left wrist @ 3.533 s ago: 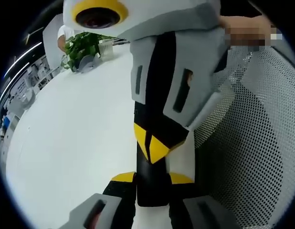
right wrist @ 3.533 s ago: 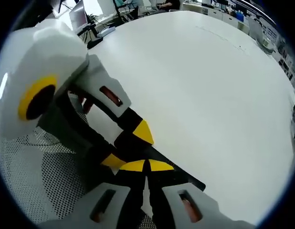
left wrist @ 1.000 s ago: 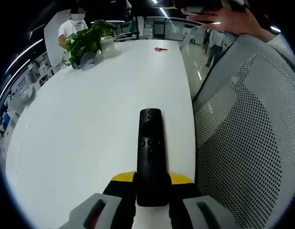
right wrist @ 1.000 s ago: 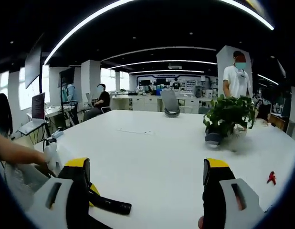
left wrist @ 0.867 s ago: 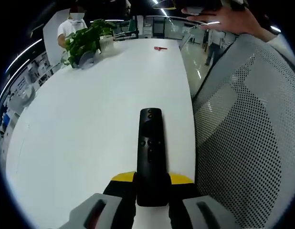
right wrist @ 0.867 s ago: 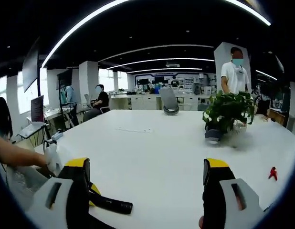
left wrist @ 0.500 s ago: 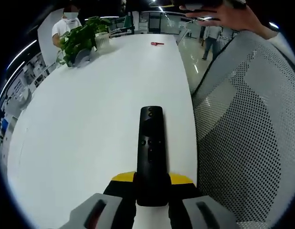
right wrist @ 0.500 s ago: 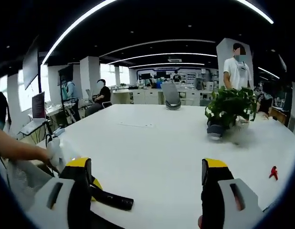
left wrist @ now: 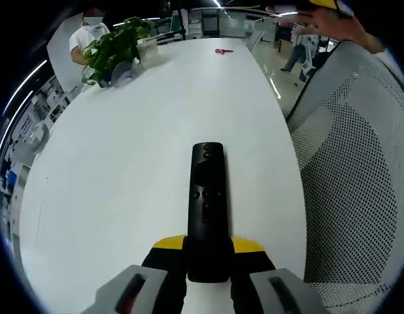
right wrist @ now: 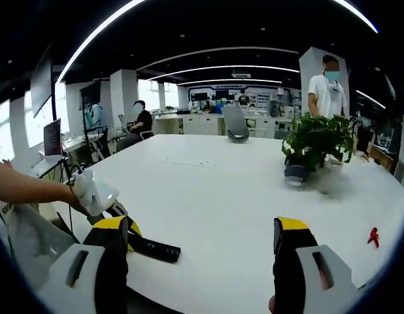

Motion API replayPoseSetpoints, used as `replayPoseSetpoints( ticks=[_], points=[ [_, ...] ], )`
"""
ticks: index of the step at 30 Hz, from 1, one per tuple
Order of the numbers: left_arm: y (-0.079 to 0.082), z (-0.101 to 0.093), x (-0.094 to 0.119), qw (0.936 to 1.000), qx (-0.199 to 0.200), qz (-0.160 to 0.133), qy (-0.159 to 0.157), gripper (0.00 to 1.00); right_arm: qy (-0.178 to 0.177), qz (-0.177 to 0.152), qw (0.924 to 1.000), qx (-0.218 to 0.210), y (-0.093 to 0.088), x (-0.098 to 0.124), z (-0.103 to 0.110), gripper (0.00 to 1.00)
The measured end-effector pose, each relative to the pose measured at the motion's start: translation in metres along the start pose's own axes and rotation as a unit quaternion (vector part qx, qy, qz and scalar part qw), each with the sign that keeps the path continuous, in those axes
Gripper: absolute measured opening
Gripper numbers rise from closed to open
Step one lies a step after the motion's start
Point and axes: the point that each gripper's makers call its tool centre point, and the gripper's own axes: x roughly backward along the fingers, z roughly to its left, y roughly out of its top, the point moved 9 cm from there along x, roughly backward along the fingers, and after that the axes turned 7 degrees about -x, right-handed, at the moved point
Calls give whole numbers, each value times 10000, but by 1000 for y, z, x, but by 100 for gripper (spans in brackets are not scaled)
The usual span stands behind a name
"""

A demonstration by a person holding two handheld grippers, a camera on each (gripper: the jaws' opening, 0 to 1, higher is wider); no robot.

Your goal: Press the specified remote control buttons in sequence, fully releasing each button before pressing the next.

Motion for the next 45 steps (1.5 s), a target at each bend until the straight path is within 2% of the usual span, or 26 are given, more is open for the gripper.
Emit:
replayPoseSetpoints(
  ticks=[9, 17, 28, 35, 45],
  points=[
    [-1, 28, -3, 9998, 101, -29, 177, 23, -2, 134, 9999, 42, -2, -1, 1, 94],
    [-3, 58, -3, 9992, -94, 138, 376, 23, -88, 163, 9998, 20, -3, -1, -2, 93],
    [-2, 96, -3, 9976, -234, 223, 620, 23, -155, 179, 9997, 7, -3, -1, -3, 92],
    [-3, 124, -1, 9948, -493, 376, 813, 23, -162, 261, 9995, -1, -5, -2, -4, 91],
    [-7, 163, 0, 9940, -521, 432, 854, 23, -188, 464, 9987, -27, -9, -5, -5, 90]
  ],
)
